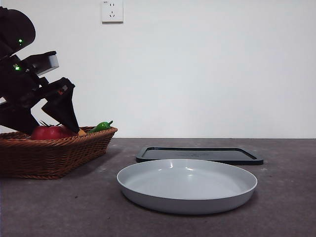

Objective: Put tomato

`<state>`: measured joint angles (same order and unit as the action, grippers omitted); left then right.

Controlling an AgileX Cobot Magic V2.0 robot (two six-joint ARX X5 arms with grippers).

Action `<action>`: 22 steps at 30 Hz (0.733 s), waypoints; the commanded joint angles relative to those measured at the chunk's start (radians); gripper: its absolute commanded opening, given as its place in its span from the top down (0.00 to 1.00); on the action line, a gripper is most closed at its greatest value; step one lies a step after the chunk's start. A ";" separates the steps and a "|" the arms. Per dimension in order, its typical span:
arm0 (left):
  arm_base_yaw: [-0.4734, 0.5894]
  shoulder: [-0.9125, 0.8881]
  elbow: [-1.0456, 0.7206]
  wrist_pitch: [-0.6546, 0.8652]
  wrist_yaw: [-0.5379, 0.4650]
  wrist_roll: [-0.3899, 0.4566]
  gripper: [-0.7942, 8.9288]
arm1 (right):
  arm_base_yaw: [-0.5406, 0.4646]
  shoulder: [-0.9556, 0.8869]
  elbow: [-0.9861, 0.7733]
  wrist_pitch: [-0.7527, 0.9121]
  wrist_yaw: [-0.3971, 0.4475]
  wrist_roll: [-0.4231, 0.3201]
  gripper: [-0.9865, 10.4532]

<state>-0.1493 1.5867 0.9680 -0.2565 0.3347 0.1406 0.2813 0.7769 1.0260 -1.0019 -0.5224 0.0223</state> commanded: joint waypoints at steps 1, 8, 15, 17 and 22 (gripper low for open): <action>-0.003 0.019 0.024 -0.008 -0.003 0.008 0.54 | 0.005 0.006 0.018 0.005 -0.001 -0.003 0.58; -0.003 0.019 0.024 -0.035 -0.003 0.006 0.61 | 0.005 0.006 0.018 0.006 -0.001 -0.003 0.58; -0.002 0.004 0.053 -0.039 -0.003 -0.031 0.61 | 0.005 0.006 0.018 0.005 -0.001 -0.003 0.58; -0.002 -0.016 0.069 -0.039 -0.002 -0.035 0.61 | 0.005 0.006 0.018 0.005 -0.001 -0.003 0.58; -0.011 -0.092 0.122 -0.072 0.000 -0.052 0.61 | 0.005 0.006 0.018 0.005 -0.001 -0.003 0.58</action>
<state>-0.1539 1.5047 1.0569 -0.3313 0.3355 0.1020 0.2813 0.7765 1.0260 -1.0019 -0.5224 0.0223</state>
